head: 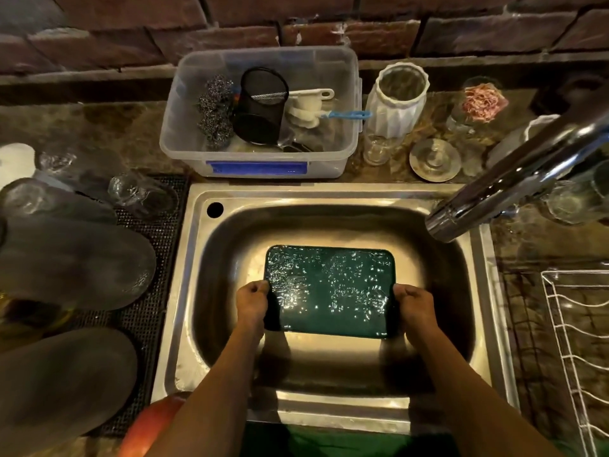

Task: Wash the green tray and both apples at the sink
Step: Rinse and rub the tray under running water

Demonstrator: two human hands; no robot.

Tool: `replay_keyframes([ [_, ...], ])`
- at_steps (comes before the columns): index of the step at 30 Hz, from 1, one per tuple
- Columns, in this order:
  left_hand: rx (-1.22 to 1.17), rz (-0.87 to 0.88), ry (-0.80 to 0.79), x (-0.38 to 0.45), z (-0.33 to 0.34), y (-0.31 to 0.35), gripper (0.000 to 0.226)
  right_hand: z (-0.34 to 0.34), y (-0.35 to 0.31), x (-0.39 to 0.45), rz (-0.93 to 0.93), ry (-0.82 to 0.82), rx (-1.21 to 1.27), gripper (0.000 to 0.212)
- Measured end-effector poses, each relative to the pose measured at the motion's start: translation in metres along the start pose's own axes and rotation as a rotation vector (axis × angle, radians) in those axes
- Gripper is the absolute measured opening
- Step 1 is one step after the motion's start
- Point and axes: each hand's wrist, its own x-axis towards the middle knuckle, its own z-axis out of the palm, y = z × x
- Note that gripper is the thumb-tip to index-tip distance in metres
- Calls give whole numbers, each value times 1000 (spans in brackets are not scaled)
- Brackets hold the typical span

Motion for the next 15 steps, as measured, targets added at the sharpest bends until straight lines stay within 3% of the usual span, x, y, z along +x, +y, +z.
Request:
replay_keyframes([
  [6,-15,-13,21,0,0,-2,23,5,0,0,69,-14,111,24],
  [15,-222,-153,4,-8,0,-4,18,8,-7,-4,142,78,253,17],
])
